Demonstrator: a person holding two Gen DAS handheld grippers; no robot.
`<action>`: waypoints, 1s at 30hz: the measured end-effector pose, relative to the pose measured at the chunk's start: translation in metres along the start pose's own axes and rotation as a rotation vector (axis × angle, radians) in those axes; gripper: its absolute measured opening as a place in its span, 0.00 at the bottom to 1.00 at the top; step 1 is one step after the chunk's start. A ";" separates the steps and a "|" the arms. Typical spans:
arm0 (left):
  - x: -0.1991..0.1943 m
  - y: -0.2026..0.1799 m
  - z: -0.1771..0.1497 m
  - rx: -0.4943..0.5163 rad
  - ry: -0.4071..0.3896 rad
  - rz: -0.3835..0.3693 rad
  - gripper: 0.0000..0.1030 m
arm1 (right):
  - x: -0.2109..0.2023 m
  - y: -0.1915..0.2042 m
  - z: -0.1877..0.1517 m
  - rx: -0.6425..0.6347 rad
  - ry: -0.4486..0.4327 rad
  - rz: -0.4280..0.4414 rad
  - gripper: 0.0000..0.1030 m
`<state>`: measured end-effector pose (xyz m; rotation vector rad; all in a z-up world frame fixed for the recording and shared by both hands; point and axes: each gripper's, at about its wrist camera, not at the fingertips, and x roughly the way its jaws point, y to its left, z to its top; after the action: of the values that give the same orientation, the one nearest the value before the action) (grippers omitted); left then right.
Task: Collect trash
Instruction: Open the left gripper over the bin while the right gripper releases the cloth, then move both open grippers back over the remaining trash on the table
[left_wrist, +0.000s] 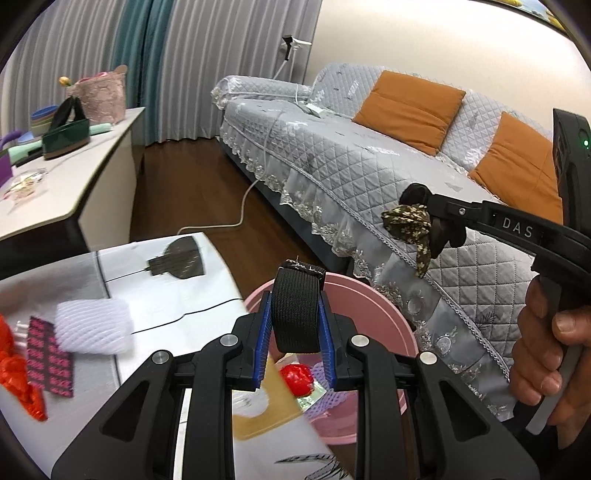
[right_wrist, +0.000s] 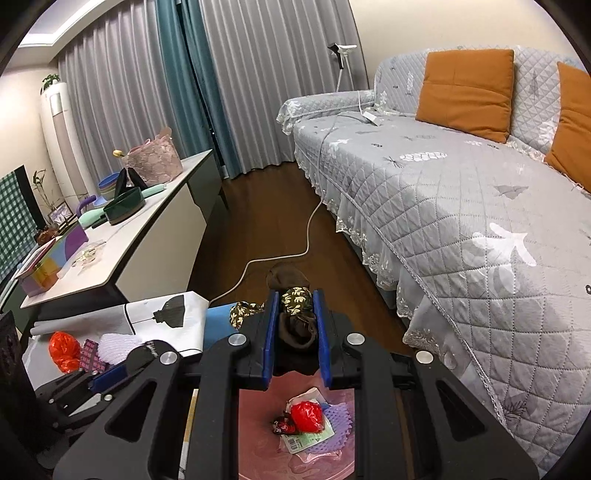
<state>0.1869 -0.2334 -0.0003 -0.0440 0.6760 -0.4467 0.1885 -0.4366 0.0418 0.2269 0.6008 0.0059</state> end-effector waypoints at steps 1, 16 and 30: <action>0.003 -0.002 0.001 0.001 0.003 -0.004 0.23 | 0.001 -0.001 0.000 0.002 0.002 0.000 0.19; 0.005 -0.003 -0.009 -0.014 0.055 0.000 0.48 | 0.006 -0.009 -0.001 0.039 0.037 0.005 0.59; -0.044 0.012 -0.016 -0.025 -0.005 0.056 0.55 | -0.007 0.011 -0.006 -0.020 0.026 0.013 0.69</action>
<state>0.1509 -0.2030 0.0110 -0.0498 0.6762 -0.3842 0.1800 -0.4249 0.0438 0.2117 0.6245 0.0273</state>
